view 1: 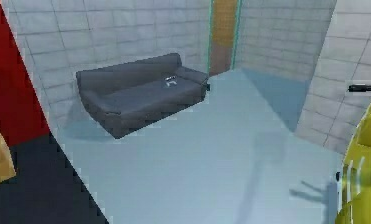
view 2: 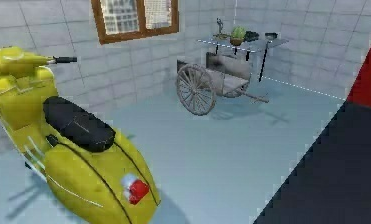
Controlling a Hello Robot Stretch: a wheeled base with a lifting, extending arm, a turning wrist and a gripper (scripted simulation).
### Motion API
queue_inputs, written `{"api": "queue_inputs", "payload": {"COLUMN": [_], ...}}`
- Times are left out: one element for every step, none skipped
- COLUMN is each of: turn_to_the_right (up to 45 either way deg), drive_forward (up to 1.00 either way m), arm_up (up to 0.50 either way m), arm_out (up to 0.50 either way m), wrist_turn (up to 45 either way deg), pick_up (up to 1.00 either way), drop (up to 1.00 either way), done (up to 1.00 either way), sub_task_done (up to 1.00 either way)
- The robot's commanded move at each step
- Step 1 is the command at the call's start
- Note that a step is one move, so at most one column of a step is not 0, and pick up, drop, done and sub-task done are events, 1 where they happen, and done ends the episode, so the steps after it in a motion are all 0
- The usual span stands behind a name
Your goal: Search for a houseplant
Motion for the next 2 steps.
{"api": "queue_inputs", "payload": {"turn_to_the_right": [0.0, 27.0], "drive_forward": [0.75, 0.00], "arm_up": [0.00, 0.00], "arm_out": [0.00, 0.00], "wrist_turn": [0.0, 0.0], "pick_up": [0.00, 0.00], "drop": [0.00, 0.00], "done": [0.00, 0.00], "sub_task_done": [0.00, 0.00]}}
